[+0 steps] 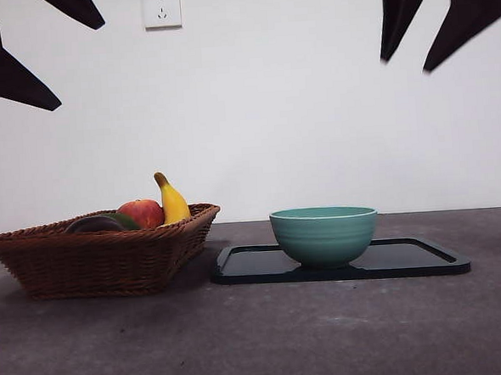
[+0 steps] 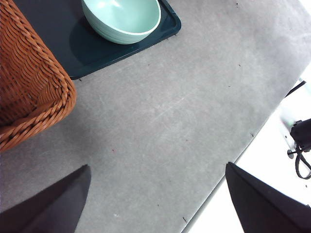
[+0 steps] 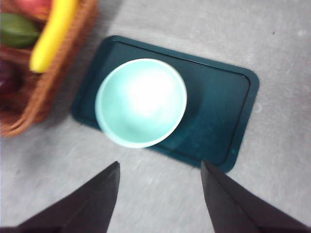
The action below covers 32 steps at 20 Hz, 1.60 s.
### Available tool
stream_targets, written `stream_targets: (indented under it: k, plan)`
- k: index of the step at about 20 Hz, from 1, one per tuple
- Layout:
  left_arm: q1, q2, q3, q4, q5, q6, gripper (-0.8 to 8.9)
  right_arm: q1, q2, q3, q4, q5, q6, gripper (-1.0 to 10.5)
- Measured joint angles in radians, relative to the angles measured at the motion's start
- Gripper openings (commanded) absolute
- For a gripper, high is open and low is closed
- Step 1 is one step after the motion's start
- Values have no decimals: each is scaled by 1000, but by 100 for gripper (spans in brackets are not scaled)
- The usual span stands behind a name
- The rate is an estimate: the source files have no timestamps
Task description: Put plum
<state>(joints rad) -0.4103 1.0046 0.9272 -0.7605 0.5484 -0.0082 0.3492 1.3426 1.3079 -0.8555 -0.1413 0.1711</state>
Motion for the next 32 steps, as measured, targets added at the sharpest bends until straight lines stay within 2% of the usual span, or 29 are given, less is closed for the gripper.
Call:
stream_targets:
  k: [4,9,18,26,32]
  plan:
    - [0,0,0,0,0,0,436,-67,186,67,29,-81,-33,268]
    - [0,0,0,0,0,0,436,-82,330,79,113,-146,-41,268]
    - [0,0,0,-7,0,0,436,-76,492,80,232,-171,-43,264]
    - [0,0,0,-8,0,0,436,-69,549,80,266,-159,-43,21]
    - [0,0,0,-8,0,0,436,-69,549,80,266,-146,-44,10]
